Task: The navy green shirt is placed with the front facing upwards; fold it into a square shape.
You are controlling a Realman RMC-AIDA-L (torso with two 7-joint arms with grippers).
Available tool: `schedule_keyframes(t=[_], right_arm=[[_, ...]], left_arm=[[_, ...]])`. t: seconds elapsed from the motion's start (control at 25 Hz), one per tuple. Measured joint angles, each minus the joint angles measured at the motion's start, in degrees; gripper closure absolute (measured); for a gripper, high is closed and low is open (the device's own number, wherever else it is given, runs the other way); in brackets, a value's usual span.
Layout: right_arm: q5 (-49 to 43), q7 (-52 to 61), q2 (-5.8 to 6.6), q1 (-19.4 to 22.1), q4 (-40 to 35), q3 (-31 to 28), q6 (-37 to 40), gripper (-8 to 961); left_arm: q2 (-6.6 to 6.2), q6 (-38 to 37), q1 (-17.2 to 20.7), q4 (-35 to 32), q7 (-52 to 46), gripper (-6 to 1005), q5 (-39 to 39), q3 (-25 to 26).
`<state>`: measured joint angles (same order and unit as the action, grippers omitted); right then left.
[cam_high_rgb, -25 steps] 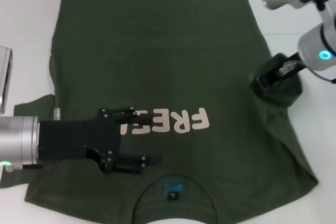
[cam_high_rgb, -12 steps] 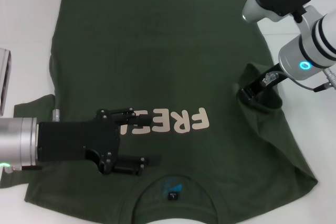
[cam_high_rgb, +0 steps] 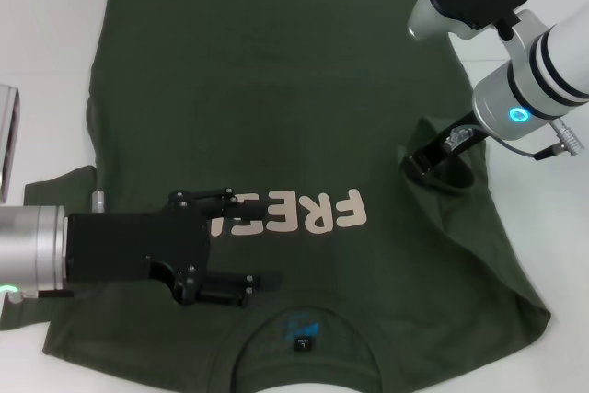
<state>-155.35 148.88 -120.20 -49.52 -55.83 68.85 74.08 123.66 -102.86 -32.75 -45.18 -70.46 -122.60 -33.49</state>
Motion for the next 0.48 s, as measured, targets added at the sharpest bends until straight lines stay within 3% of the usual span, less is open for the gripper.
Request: schedule_keyframes(t=[0.48], right_arm=[[0.75,0.48,0.01,-1.46,3.15,2.48,-1.32,793]], left_arm=[[0.0,0.46,0.21,0.0,0.23,140,-0.09,-0.07]])
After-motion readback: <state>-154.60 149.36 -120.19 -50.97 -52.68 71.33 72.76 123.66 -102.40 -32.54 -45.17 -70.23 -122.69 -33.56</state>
